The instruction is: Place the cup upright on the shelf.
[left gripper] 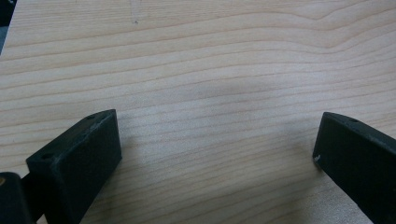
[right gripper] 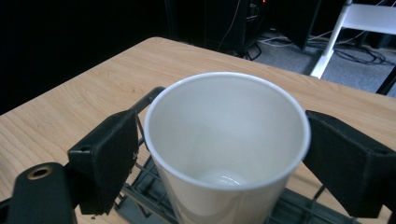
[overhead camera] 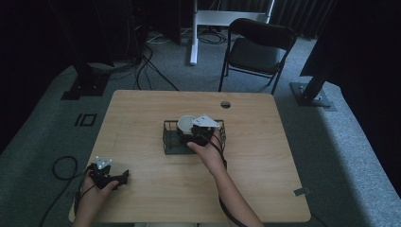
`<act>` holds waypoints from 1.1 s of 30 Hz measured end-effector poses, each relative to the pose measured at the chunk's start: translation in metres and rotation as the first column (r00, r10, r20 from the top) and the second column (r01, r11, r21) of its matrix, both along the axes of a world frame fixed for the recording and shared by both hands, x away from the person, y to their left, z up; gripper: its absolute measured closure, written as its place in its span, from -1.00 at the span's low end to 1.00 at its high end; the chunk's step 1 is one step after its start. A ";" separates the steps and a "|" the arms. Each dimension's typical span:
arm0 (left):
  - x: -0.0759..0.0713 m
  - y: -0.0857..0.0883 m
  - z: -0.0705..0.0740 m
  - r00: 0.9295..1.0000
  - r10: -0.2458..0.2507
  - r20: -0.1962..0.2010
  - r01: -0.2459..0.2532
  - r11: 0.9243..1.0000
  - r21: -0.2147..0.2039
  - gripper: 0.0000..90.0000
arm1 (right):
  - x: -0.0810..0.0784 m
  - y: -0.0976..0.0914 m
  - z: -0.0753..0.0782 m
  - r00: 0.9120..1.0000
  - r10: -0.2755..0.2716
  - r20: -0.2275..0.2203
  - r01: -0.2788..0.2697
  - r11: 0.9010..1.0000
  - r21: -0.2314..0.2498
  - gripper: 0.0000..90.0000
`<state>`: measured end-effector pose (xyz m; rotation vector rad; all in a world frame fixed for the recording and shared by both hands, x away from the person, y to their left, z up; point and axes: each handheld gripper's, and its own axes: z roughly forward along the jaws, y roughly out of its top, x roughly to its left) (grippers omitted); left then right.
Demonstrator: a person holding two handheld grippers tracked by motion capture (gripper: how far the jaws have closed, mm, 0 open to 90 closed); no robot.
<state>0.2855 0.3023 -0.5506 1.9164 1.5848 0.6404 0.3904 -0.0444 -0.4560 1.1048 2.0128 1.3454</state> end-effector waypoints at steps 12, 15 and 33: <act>0.000 0.000 0.000 1.000 0.000 0.000 0.000 1.000 0.001 -0.97 | -0.011 -0.013 0.002 1.000 0.016 0.005 -0.016 1.000 0.013 -0.72; 0.000 0.000 0.000 1.000 0.000 0.000 0.000 1.000 0.001 -0.97 | -0.015 -0.016 0.001 1.000 0.017 0.010 -0.017 1.000 0.009 -0.72; 0.000 0.000 0.000 1.000 0.000 0.001 0.000 1.000 0.000 -0.97 | -0.032 -0.038 -0.004 1.000 0.024 0.019 -0.024 1.000 0.006 -0.72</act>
